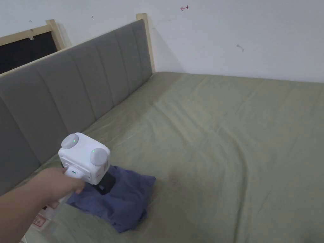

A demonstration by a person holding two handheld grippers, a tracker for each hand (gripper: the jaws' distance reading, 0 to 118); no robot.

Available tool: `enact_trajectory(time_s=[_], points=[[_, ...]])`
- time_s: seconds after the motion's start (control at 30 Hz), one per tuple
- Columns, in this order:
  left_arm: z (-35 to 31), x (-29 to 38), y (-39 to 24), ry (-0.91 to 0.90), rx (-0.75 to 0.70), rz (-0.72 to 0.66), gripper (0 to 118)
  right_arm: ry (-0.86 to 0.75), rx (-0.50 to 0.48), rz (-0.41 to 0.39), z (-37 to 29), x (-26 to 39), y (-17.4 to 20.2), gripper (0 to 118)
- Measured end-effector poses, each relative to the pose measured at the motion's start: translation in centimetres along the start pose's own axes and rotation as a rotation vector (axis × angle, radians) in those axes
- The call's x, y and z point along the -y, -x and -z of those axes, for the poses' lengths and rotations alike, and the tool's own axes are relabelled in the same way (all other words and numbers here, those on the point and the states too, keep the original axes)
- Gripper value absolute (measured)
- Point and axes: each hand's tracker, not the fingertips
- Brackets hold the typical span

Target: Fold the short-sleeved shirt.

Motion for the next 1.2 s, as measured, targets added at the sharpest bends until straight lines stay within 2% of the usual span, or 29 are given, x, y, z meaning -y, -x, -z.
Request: enact_trajectory(time_s=[0.07, 0.13, 0.23, 0.27, 0.3, 0.33, 0.37, 0.4, 0.43, 0.57, 0.7, 0.77, 0.87, 0.93, 1.03, 1.1, 1.13, 1.2], points=[[-1.6, 0.4, 0.9, -0.084, 0.008, -0.03, 113, -0.019, 0.016, -0.01, -0.6, 0.0, -0.3, 0], [-3.9, 0.7, 1.6, -0.162, 0.035, -0.124, 113, -0.052, 0.029, -0.013, -1.5, 0.0, -0.6, 0], [-8.1, 1.4, 1.1, -0.261, 0.203, -0.274, 113, -0.101, 0.035, 0.001, -3.3, -0.1, -1.3, 0], [-9.4, 1.8, 0.4, -0.287, 0.272, -0.296, 107, -0.118, 0.035, 0.007, -3.9, -0.1, -1.4, 0], [-11.1, 2.4, -0.9, -0.334, 0.35, -0.292, 95, -0.141, 0.034, 0.014, -4.7, -0.1, -1.6, 0], [-12.5, 3.0, -2.2, -0.378, 0.393, -0.282, 74, -0.158, 0.033, 0.019, -5.3, -0.1, -1.9, 0], [-14.1, 3.6, -4.1, -0.433, 0.426, -0.274, 41, -0.18, 0.032, 0.025, -6.1, -0.1, -2.0, 0], [-15.9, 4.4, -6.1, -0.488, 0.431, -0.266, 16, -0.197, 0.036, 0.03, -7.0, 0.0, -2.2, 0], [-17.7, 5.5, -8.0, -0.552, 0.419, -0.282, 3, -0.214, 0.036, 0.035, -7.8, 0.0, -2.3, 0], [-23.5, 9.6, -14.0, -0.752, 0.505, -0.301, 0, -0.29, 0.026, 0.051, -11.9, 0.2, -2.7, 0], [-29.5, 11.7, -17.9, -0.91, 0.53, -0.338, 0, -0.402, 0.029, 0.038, -16.9, 0.4, -2.8, 0], [-32.5, 12.1, -19.1, -0.98, 0.551, -0.342, 0, -0.492, 0.051, 0.029, -19.7, 0.5, -2.4, 0], [-37.3, 13.5, -21.3, -1.112, 0.506, -0.297, 0, -0.665, 0.066, -0.004, -23.6, 0.9, -1.7, 0], [-39.5, 14.6, -22.4, -1.217, 0.545, -0.299, 0, -0.797, 0.074, -0.035, -25.6, 1.6, -1.1, 0], [-40.9, 16.4, -24.3, -1.318, 0.517, -0.34, 0, -1.042, 0.152, -0.069, -27.0, 3.8, -0.1, 0], [-40.3, 17.7, -25.9, -1.399, 0.443, -0.346, 0, -1.155, 0.206, -0.13, -26.7, 5.1, 0.1, 0], [-39.8, 18.2, -26.7, -1.418, 0.41, -0.349, 0, -1.175, 0.264, -0.151, -26.1, 5.5, 0.3, 0], [-38.6, 18.9, -27.7, -1.392, 0.413, -0.352, 0, -1.185, 0.336, -0.139, -25.3, 6.5, 0.1, 0]])
